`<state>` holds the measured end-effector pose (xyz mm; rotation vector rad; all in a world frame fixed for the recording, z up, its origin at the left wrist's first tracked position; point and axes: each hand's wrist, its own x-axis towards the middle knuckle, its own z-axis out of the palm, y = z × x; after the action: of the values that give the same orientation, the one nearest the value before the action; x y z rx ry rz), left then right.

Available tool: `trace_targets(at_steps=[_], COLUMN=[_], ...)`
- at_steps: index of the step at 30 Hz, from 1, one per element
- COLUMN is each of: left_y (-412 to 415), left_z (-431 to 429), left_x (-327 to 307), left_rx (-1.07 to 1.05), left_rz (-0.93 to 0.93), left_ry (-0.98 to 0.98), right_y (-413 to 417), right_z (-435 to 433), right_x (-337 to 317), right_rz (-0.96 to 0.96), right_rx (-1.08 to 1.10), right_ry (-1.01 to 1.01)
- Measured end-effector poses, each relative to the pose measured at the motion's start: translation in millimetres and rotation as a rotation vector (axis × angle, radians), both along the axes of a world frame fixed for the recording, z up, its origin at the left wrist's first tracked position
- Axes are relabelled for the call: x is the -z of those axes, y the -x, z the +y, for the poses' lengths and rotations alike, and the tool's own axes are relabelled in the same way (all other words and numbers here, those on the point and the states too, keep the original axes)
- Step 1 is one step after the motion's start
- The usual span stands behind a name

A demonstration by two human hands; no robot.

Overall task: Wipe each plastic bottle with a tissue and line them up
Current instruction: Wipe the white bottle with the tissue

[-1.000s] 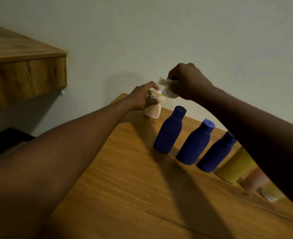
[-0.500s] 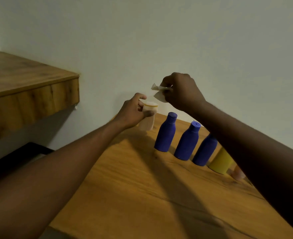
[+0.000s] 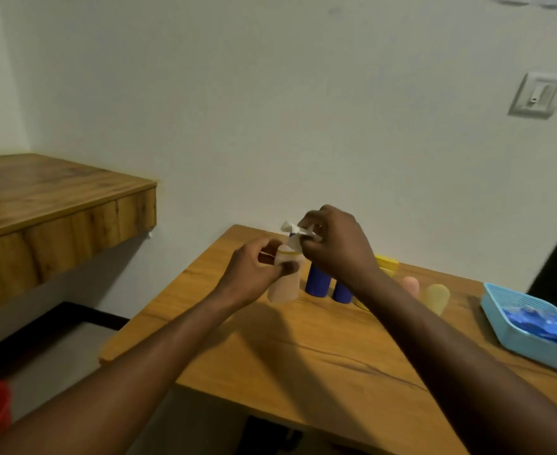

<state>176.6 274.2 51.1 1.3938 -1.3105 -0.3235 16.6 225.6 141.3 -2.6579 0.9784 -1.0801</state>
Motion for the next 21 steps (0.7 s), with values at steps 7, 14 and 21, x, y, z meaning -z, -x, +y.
trace_targets(at_steps=[7,14,21], left_y=[72,113,120], left_z=[28,32,27], left_x=[27,49,55], left_rx=[0.096,0.136,0.136], left_rz=[0.106,0.154,0.132], left_ry=[-0.043,-0.085,-0.081], right_y=[86,110,118], right_z=[27,31,34], right_x=[36,83,119], right_rz=[-0.147,-0.012,0.049], right_rx=[0.079,0.078,0.060], right_ry=[-0.016,-0.041,0.061])
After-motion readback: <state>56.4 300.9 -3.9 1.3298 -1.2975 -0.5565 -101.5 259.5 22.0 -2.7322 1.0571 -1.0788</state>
